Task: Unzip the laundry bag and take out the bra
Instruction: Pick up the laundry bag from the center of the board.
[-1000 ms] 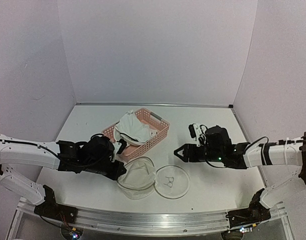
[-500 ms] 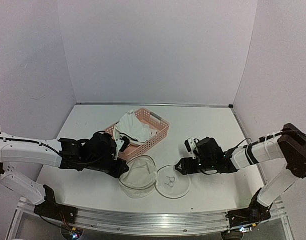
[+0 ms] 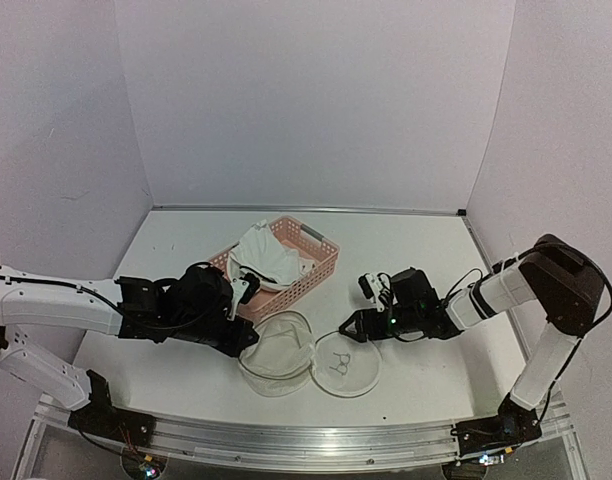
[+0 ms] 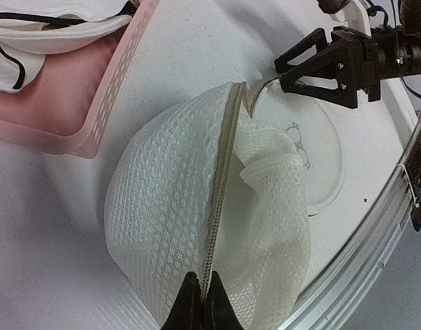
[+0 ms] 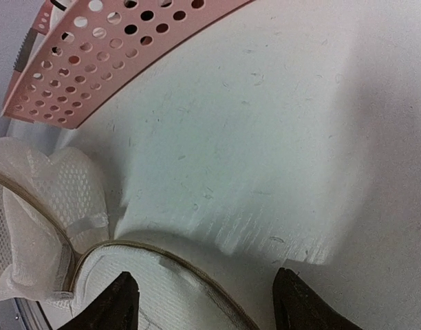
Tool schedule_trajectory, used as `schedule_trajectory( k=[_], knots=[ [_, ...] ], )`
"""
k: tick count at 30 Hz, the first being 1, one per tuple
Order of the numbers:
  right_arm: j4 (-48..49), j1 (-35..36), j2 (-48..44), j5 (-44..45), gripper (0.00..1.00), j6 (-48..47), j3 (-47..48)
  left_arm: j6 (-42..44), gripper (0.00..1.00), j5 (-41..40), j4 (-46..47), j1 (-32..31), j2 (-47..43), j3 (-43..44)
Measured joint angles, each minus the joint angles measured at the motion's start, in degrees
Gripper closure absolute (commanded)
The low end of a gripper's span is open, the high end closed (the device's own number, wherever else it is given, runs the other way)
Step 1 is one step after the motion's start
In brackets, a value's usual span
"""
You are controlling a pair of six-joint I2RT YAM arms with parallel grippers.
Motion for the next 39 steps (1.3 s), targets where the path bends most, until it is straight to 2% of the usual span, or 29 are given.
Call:
schedule_trajectory(
  k=[5,18,25,27,31,34,35,39],
  knots=[
    [5.0,-1.2,1.0,-4.4,0.39,1.5,-2.0,-0.1,1.0,0.0,0.0,0.0,0.0,0.0],
    [25.6,-0.9,0.3,-13.4,0.51,12.2,-16.3,-0.1,1.0,0.0,0.0,0.0,1.1,0.0],
    [28.2,3.5,0.2,-14.1,0.55,16.6,-18.2,-0.1,1.0,0.0,0.0,0.0,1.5,0.0],
    [28.2,5.2,0.2,-13.8,0.6,17.4,-18.2,-0.1,1.0,0.0,0.0,0.0,1.5,0.0],
    [27.3,8.0,0.2,-13.5,0.84,18.7,-18.3,-0.2,1.0,0.0,0.0,0.0,1.5,0.0],
    [25.8,9.4,0.2,-13.0,0.97,19.9,-18.6,-0.2,1.0,-0.1,0.0,0.0,1.5,0.0],
    [25.4,9.6,0.2,-12.9,1.0,20.3,-18.7,-0.2,1.0,-0.1,0.0,0.0,1.5,0.0],
    [23.9,9.7,-1.6,-12.5,1.0,21.3,-18.9,-0.2,1.0,-0.1,0.0,0.0,1.5,0.0]
  ],
)
